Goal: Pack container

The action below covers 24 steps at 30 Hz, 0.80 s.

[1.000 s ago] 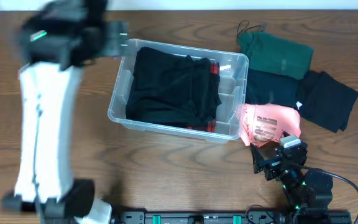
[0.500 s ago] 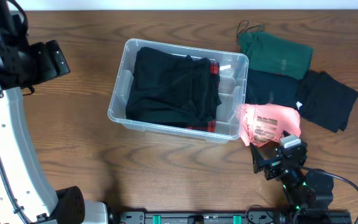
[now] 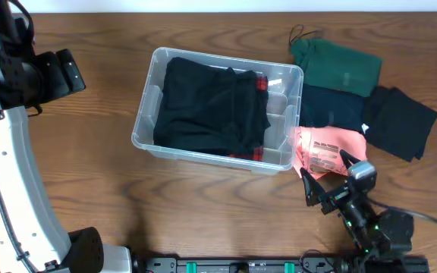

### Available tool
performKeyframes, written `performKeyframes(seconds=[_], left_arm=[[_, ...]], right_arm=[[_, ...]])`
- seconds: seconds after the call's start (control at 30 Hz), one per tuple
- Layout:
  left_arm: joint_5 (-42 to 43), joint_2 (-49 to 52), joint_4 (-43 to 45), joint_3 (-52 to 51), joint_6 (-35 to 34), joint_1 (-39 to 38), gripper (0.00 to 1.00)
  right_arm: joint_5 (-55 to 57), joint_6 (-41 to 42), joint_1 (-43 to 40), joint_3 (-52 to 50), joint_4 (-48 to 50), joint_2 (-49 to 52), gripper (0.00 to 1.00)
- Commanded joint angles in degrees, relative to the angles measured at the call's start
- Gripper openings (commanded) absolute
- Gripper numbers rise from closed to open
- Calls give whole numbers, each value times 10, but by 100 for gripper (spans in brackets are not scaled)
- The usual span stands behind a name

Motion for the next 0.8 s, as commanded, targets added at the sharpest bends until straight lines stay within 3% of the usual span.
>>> performKeyframes(seconds=[0.0,0.23,0.37,0.5,0.63,0.77], left_arm=[[-5,-4,-2,-5,-3,2,98],[-5,-4,-2,-5,-3,2,98],[-5,-4,-2,-5,-3,2,98],[-5,-4,-2,-5,-3,2,98],[-5,-4,-2,-5,-3,2,98],[-5,-4,-2,-5,-3,2,98]], right_arm=[[23,40,-3,47,-1,62,99],[45,13,-3,225,-24,308,99],[18,-16,-3,412,-124,473,99],[-109,-10,-3,569,-242,593,99],[-136,-11,-3,633,-278,668,99],[-74,28,-3,662,-303,725,99]])
